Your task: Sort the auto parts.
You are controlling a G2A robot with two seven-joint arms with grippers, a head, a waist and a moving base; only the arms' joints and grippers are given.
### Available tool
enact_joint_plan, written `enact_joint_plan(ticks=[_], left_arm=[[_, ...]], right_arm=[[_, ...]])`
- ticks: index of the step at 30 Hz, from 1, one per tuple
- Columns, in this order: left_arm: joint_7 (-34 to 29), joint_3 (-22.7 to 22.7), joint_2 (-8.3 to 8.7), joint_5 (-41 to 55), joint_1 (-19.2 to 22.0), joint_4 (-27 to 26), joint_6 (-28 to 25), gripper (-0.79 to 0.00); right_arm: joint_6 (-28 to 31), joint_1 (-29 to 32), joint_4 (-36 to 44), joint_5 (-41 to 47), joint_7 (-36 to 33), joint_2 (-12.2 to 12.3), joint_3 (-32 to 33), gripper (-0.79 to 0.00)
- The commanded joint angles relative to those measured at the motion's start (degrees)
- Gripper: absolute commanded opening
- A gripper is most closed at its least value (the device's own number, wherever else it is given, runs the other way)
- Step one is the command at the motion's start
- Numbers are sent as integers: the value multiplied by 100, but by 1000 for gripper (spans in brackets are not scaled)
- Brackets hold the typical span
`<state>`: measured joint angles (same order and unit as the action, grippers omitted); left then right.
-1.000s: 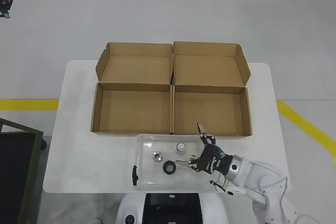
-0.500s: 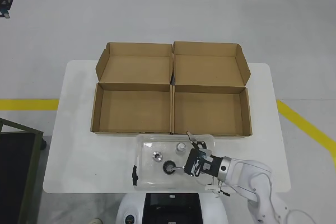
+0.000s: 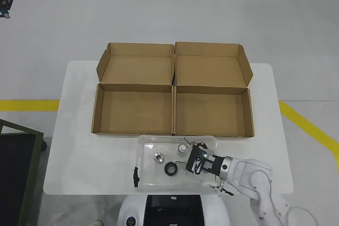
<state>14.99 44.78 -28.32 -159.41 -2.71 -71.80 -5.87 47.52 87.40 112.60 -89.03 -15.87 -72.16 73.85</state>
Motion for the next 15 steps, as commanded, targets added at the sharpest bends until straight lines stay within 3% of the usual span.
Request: enact_joint_plan(ticks=[1,7,12,15], left_arm=[[-1,0,0,0,0,0,0,0],[-1,0,0,0,0,0,0,0],[-1,0,0,0,0,0,0,0],[-1,0,0,0,0,0,0,0]], right_arm=[[-47,-39,-74,5,-35,8,-31,-215],[-102,-145,-217,-70,-34,34,-174,-197],[-248,-243,-335,-162,28,52,-258,-348],[-290,-289,-376,-246,66,67,-298,-397]])
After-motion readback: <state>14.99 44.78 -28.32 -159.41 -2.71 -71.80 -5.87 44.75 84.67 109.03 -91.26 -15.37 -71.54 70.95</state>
